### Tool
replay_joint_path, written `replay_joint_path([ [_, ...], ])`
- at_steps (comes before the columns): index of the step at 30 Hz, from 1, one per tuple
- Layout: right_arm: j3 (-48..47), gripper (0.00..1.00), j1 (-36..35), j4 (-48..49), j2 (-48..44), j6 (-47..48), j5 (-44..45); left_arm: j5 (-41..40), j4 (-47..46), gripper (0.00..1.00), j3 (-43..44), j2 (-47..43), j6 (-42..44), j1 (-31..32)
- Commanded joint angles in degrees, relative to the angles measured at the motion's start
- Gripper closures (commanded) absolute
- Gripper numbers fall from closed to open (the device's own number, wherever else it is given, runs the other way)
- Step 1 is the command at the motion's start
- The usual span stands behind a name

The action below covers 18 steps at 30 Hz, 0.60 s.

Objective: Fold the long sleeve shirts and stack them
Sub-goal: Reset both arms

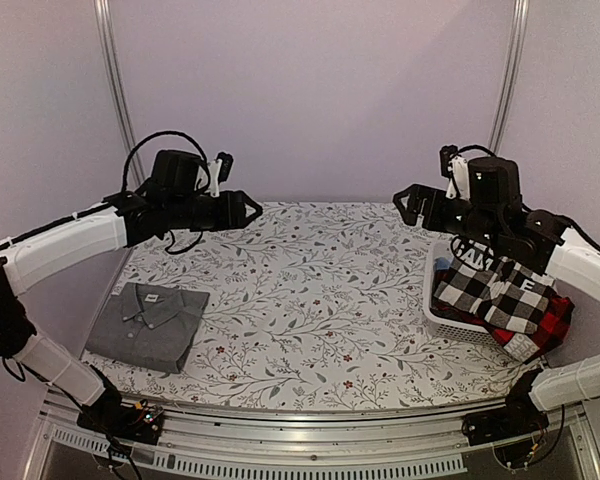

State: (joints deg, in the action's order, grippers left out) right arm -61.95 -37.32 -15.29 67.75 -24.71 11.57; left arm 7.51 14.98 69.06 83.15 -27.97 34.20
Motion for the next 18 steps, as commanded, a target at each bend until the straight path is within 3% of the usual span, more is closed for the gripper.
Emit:
replay_joint_path([
  [1, 2.1, 0.01, 0.4, 0.7, -5.3, -0.5, 3.2, -0.6, -3.7, 0.42, 0.1, -1.3, 2.0, 0.4],
  [18, 1.4, 0.01, 0.4, 0.7, -5.2, 2.7, 4.2, -5.1, -7.8, 0.41, -4.0, -5.6, 1.7, -0.5],
])
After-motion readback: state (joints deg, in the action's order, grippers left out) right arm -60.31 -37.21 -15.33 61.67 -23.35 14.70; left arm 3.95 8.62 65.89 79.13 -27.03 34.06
